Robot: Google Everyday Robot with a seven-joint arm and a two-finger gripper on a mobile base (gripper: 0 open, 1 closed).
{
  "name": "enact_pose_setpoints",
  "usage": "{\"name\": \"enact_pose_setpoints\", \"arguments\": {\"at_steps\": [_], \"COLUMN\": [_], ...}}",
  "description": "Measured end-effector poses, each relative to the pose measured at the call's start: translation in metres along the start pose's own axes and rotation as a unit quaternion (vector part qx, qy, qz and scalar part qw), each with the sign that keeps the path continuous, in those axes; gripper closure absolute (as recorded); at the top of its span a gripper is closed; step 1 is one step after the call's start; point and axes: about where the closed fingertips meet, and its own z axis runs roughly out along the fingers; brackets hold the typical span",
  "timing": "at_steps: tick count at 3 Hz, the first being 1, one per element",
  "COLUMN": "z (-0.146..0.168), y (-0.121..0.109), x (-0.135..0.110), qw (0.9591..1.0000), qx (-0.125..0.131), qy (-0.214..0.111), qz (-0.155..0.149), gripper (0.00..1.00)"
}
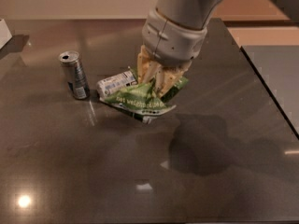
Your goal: Pick green jalapeno chip bag
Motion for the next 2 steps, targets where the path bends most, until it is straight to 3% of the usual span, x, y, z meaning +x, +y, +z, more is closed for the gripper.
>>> {"name": "enact_pose_setpoints", "arguments": {"at_steps": [1,2], "z": [-0.0320,-0.0378], "y": [0.0008,-0.0067], "x": [0.0173,0.0187], "qw": [0.9986,0.9981], "qx": [0.026,0.044], "qy": [-0.016,-0.011], "qz": [0.043,0.043], "gripper": [1.00,1.00]}}
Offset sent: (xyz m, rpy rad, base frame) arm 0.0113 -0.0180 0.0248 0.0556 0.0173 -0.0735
